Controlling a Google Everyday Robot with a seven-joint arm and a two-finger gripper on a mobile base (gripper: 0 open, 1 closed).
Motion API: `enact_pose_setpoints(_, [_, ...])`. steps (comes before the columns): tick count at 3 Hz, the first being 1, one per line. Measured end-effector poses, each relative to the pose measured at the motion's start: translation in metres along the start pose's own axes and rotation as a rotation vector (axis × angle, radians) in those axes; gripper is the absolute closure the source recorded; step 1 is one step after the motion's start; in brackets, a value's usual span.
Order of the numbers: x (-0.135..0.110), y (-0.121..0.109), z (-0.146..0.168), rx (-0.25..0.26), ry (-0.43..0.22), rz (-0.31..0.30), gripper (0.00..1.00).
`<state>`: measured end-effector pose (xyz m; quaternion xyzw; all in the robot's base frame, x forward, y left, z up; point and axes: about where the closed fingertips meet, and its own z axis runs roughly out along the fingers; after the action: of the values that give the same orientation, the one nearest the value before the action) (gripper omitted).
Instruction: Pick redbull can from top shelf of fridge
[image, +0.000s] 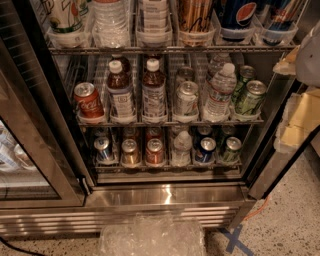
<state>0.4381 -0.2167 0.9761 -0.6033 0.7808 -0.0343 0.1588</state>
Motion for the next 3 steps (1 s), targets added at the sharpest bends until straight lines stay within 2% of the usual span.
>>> enact_pose_setpoints(1, [0.0,0.0,0.0,0.0,0.0,0.0,0.0])
enact_pose_setpoints(2, [0.006,-0.008,-0.004,0.045,-0.06,0.099,0.0])
enact_pose_setpoints(3, [0.023,-0.023,-0.008,0.111,-0.204,0.308,0.0])
